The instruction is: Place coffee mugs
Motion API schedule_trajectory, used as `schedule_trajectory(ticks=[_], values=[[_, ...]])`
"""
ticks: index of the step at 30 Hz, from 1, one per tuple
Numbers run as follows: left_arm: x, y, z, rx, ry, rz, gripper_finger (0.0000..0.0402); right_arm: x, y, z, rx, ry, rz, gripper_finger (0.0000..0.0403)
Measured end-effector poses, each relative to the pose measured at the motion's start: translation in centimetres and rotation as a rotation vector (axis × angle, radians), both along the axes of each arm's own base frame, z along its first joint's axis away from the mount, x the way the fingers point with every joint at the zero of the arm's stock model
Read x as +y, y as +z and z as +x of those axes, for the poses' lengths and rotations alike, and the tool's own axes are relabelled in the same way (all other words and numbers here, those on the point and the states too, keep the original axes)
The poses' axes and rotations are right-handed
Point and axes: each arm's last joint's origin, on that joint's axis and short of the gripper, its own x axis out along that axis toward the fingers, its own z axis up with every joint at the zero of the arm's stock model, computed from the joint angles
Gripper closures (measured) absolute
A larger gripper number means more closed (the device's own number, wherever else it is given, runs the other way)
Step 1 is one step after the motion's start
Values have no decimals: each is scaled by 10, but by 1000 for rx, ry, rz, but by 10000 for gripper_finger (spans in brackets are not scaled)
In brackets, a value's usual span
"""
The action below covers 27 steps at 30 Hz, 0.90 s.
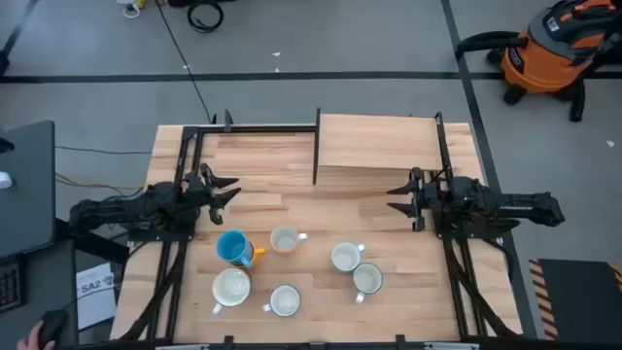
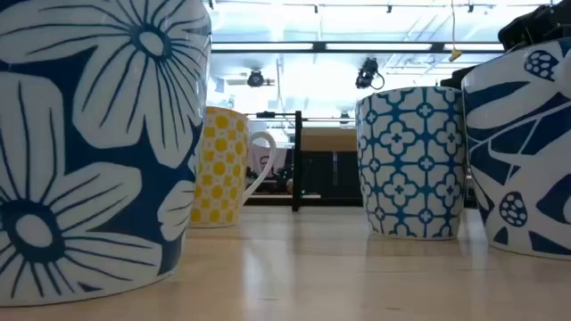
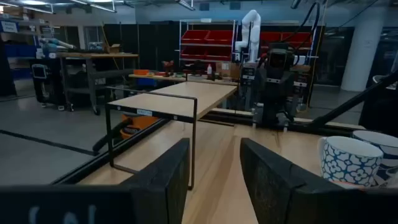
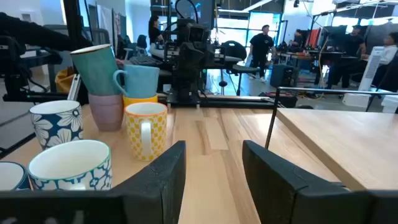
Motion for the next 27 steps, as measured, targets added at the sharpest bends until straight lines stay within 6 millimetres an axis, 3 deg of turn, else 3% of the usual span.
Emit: schedule_trajectory(ticks=[27], values=[[0,0,0,-3,0,-10,253,0,0,0,0,0,0,238]])
